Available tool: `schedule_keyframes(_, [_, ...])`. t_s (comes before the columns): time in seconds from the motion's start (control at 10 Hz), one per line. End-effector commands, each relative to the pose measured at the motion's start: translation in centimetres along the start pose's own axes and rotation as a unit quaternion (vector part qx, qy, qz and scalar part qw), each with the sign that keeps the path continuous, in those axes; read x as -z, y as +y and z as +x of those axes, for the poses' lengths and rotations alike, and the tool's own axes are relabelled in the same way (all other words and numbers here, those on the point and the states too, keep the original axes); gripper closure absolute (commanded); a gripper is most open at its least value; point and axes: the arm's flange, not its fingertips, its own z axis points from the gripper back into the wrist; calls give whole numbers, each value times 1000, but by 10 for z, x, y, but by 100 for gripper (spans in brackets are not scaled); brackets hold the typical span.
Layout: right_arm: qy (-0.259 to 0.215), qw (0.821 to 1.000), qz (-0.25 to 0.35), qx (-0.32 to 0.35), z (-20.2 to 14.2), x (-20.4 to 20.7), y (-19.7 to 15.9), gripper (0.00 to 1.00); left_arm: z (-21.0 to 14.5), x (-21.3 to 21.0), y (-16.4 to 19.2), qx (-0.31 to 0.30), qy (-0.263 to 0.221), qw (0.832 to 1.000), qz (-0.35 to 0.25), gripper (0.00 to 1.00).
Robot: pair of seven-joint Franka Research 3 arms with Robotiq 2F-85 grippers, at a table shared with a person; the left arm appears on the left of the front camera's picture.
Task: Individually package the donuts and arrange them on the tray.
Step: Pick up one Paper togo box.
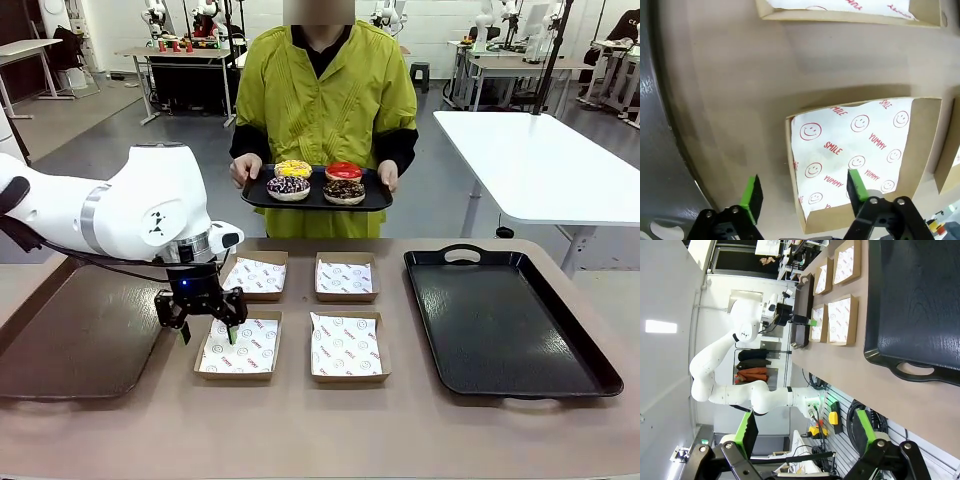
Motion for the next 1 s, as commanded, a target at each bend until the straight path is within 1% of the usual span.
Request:
schedule_keyframes(0.0, [0,1000,5,-4,0,-1,0,0,3,0,4,23,4,1000,8,100])
schedule_keyframes(0.2, [0,1000,5,-4,0,-1,0,0,3,-1,3,28,3,1000,10,100])
schedule_keyframes(0.3, [0,1000,5,-4,0,-1,0,0,2,-1,3,28,0,1000,12,83])
schedule_keyframes(0.5, [0,1000,5,-4,0,-1,0,0,3,-2,3,28,-1,1000,12,100])
schedule_keyframes(0.9, [0,1000,5,-4,0,-1,0,0,3,-4,4,23,1,1000,8,100])
